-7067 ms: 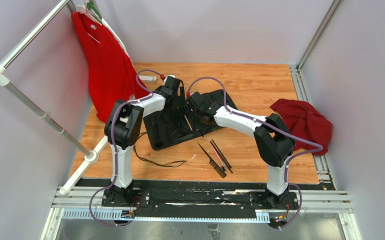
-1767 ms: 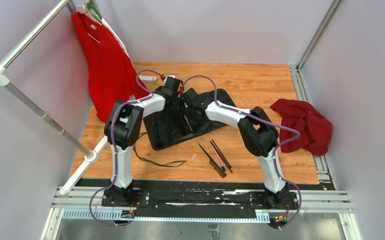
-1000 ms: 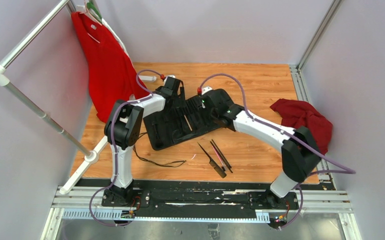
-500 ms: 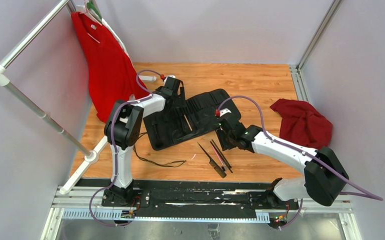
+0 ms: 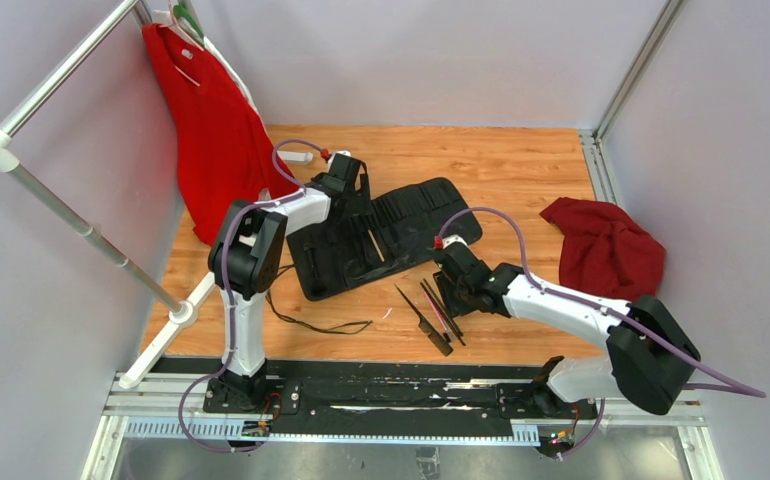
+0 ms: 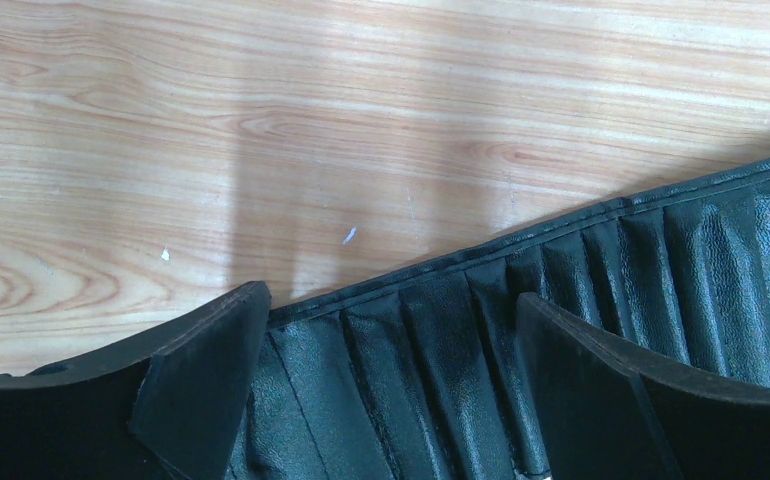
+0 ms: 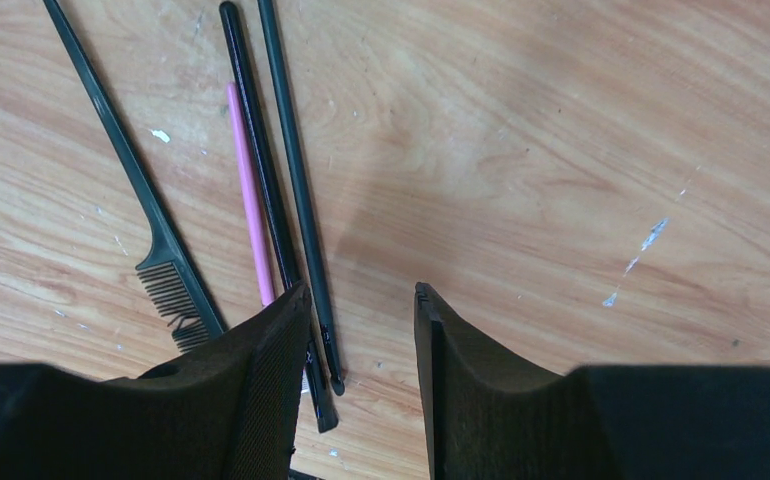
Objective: Organize the makeup
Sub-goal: Pick up the makeup brush from the center of the board.
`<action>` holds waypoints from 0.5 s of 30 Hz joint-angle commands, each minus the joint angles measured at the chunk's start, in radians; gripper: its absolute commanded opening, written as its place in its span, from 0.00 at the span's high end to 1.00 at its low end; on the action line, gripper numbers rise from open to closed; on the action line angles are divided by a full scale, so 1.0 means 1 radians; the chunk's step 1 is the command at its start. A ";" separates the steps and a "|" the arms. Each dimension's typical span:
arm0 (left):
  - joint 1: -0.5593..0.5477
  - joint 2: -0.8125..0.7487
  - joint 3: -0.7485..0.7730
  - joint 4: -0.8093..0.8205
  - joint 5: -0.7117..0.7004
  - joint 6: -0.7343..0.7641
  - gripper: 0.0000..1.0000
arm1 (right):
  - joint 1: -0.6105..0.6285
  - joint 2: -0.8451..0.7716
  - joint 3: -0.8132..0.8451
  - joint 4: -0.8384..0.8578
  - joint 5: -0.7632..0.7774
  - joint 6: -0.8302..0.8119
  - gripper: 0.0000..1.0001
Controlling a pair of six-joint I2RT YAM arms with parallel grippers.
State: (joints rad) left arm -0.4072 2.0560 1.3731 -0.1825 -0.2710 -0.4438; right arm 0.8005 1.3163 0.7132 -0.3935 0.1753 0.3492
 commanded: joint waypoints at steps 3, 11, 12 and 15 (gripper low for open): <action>0.000 0.016 -0.044 -0.095 0.031 -0.013 0.01 | 0.030 -0.022 -0.031 -0.013 -0.004 0.037 0.58; 0.001 0.016 -0.043 -0.095 0.030 -0.012 0.01 | 0.044 0.001 -0.037 -0.007 -0.006 0.046 0.58; 0.001 0.016 -0.043 -0.095 0.029 -0.012 0.01 | 0.047 0.003 -0.038 -0.006 -0.008 0.048 0.58; 0.001 0.018 -0.043 -0.095 0.029 -0.012 0.01 | 0.050 0.006 -0.040 -0.004 -0.007 0.051 0.58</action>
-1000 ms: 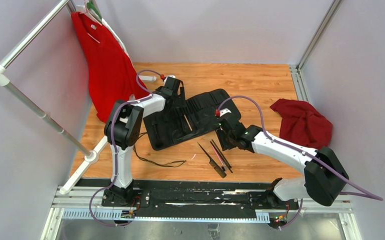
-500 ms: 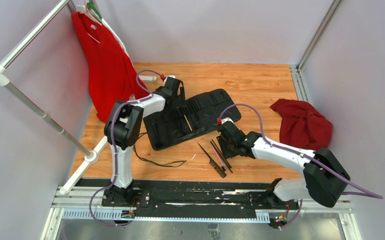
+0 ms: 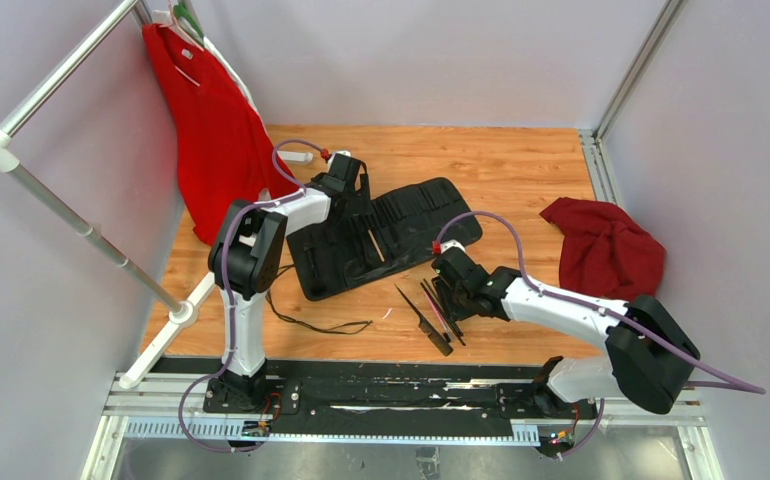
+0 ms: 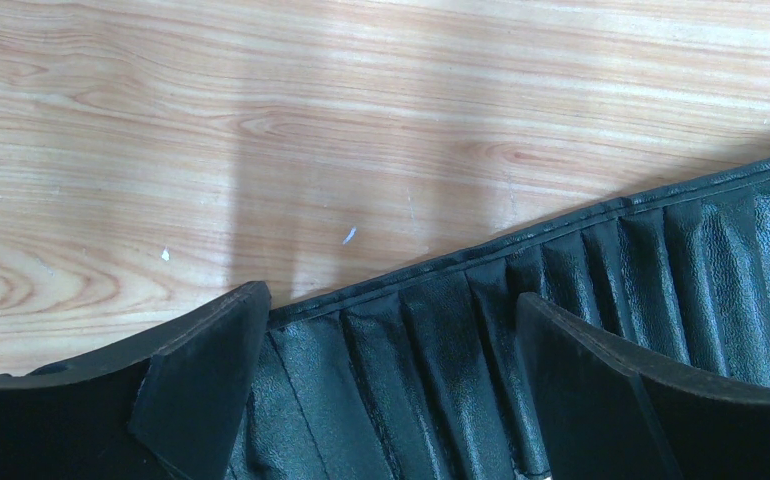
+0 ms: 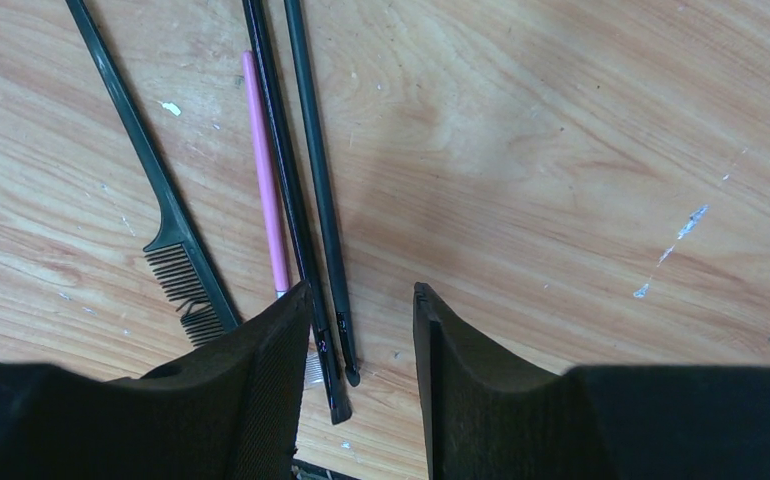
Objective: Organize the makeup
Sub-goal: Pick up the makeup brush from the center of the board.
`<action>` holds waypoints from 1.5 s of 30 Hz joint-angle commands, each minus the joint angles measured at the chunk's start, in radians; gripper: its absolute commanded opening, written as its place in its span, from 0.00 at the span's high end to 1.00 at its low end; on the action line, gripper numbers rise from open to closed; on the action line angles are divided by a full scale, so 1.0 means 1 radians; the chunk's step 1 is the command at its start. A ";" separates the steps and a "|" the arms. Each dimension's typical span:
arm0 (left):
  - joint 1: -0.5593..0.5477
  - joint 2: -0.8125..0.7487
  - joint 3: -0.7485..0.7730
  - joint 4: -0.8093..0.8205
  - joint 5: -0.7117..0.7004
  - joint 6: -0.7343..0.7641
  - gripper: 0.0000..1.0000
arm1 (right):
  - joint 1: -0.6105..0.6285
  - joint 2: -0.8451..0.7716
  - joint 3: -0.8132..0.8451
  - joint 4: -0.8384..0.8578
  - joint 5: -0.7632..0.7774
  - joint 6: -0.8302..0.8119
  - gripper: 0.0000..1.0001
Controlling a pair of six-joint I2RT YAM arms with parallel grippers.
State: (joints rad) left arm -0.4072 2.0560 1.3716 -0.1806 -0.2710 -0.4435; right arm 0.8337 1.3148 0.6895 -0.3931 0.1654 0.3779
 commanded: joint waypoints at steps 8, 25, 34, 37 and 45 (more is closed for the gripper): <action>0.001 0.015 -0.042 -0.099 0.029 -0.012 0.01 | 0.018 0.023 -0.022 0.000 0.009 0.024 0.59; 0.001 0.017 -0.043 -0.098 0.027 -0.012 0.01 | 0.020 0.056 -0.032 0.020 0.014 0.018 0.59; 0.001 0.018 -0.043 -0.097 0.029 -0.012 0.01 | 0.020 0.096 -0.038 0.042 0.003 0.022 0.69; 0.001 0.018 -0.043 -0.099 0.025 -0.011 0.01 | 0.020 0.111 -0.037 0.045 -0.002 0.027 0.75; 0.000 0.018 -0.043 -0.099 0.025 -0.011 0.01 | 0.018 0.124 -0.036 0.032 0.011 0.051 0.88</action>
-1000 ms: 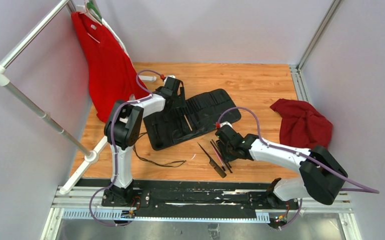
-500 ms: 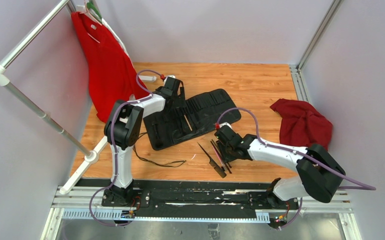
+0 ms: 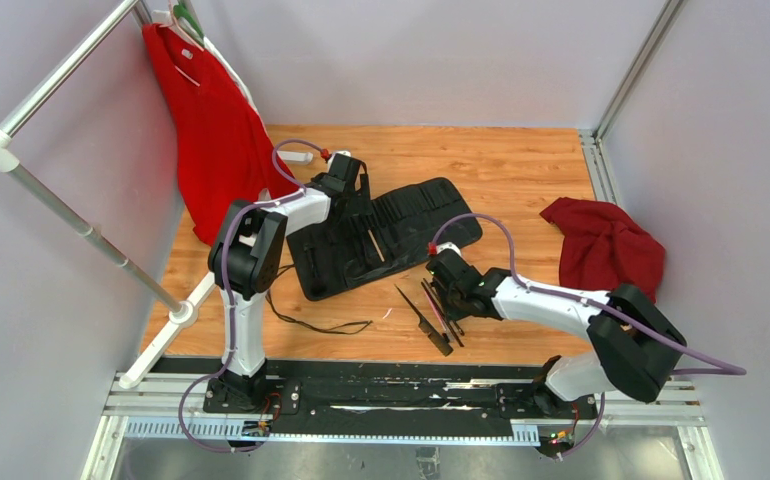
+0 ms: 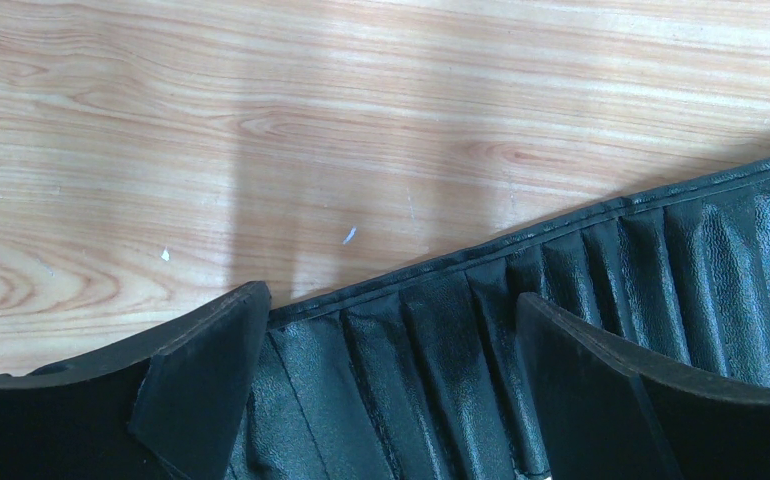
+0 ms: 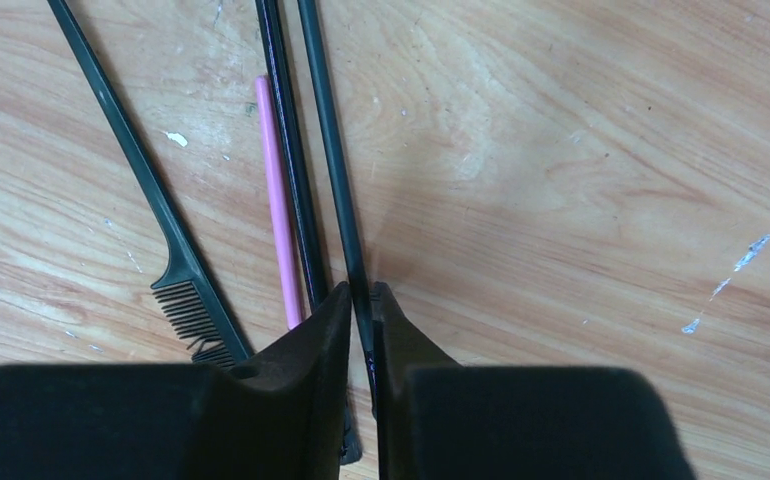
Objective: Organize the makeup
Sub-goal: Pick up the makeup brush from the center of the board, then place the makeup brush in the storage box.
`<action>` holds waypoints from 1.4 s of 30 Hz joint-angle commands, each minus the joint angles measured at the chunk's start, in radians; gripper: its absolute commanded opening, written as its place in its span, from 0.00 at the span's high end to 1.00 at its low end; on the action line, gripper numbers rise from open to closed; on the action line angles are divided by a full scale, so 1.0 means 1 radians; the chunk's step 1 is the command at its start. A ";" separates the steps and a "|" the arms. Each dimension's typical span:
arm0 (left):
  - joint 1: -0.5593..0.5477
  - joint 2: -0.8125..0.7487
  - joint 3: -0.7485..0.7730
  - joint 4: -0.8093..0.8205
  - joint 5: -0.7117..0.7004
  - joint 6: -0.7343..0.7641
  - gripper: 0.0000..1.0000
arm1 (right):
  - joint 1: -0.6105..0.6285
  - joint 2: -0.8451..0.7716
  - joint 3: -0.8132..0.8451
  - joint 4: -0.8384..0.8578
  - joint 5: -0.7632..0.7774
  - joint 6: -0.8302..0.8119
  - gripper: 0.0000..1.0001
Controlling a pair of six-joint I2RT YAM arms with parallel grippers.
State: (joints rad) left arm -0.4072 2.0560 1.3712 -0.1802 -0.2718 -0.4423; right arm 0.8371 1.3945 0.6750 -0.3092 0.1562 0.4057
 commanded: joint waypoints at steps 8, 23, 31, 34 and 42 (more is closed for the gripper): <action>0.001 0.016 -0.044 -0.100 0.023 -0.012 0.01 | 0.016 0.057 -0.009 -0.063 0.043 0.033 0.99; 0.001 0.018 -0.043 -0.099 0.024 -0.013 0.01 | 0.015 -0.012 0.207 -0.181 0.125 -0.079 0.99; 0.000 0.019 -0.049 -0.094 0.031 -0.016 0.01 | 0.015 0.105 0.373 -0.173 0.084 -0.134 0.99; 0.000 0.020 -0.055 -0.090 0.034 -0.018 0.01 | 0.016 0.170 0.436 -0.156 0.054 -0.153 0.99; 0.001 0.021 -0.055 -0.088 0.040 -0.015 0.01 | 0.013 0.341 0.594 -0.151 -0.009 -0.203 0.99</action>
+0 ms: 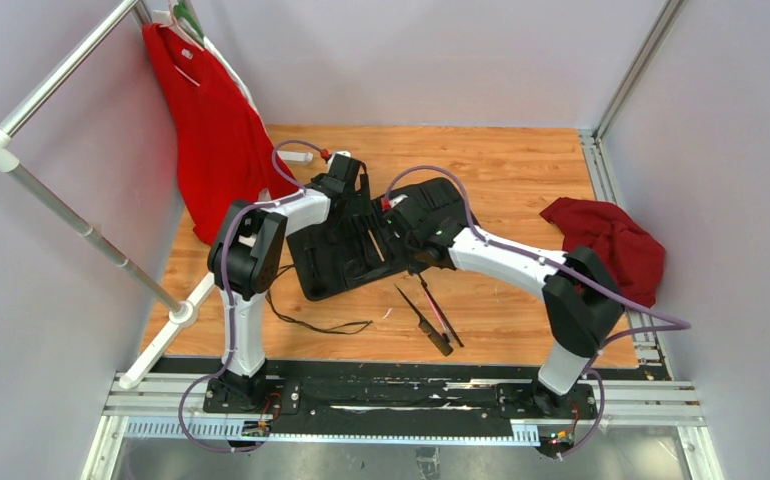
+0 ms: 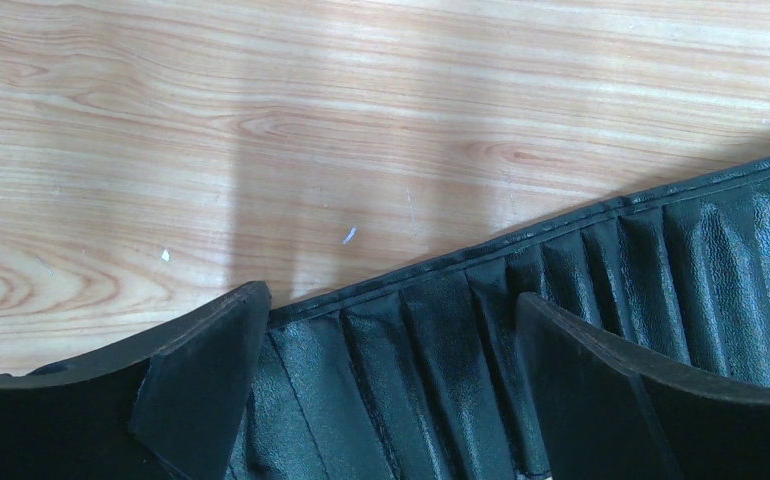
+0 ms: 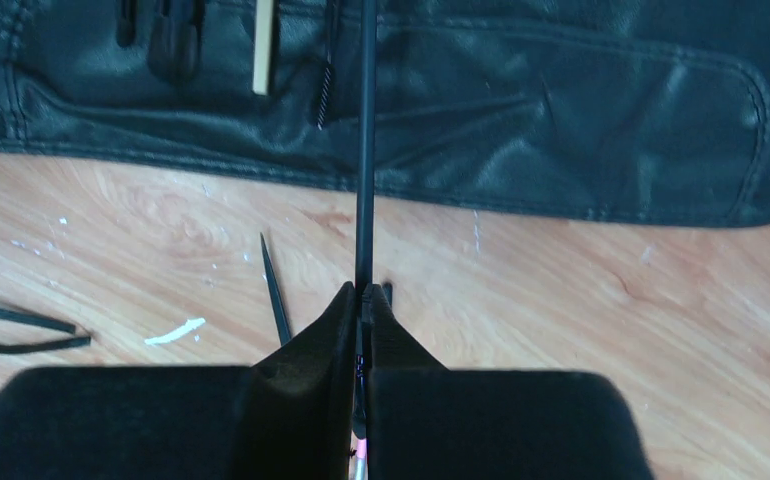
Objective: Organize the makeup
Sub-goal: Place the makeup brush in the storage box.
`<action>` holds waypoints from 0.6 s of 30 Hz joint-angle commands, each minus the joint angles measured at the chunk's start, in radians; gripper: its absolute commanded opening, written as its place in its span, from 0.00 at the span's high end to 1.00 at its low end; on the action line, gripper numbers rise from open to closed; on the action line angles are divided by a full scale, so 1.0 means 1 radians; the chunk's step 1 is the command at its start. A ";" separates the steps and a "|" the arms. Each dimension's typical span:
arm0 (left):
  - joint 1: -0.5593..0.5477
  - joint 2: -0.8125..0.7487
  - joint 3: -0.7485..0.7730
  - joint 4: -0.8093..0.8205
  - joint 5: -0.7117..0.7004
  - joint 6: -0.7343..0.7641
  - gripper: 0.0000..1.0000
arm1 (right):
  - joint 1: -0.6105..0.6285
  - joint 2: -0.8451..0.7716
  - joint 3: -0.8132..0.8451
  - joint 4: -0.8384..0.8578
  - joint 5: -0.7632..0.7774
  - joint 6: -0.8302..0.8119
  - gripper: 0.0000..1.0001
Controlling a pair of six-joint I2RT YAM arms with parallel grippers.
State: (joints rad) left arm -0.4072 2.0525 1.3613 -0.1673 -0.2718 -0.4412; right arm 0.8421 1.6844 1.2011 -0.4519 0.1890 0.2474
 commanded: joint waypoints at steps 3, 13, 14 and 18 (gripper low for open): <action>0.002 0.026 -0.046 -0.103 0.037 -0.013 0.01 | 0.001 0.095 0.108 -0.010 -0.068 -0.057 0.99; 0.002 0.026 -0.044 -0.103 0.038 -0.013 0.01 | -0.032 0.180 0.176 -0.027 -0.112 -0.077 0.99; 0.001 0.026 -0.046 -0.102 0.039 -0.013 0.01 | -0.036 0.187 0.180 -0.028 -0.115 -0.076 0.99; 0.002 0.026 -0.047 -0.101 0.038 -0.013 0.01 | -0.046 0.206 0.185 -0.027 -0.121 -0.076 0.99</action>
State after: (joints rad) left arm -0.4072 2.0525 1.3609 -0.1669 -0.2718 -0.4404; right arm 0.8154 1.8675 1.3556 -0.4538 0.0860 0.1860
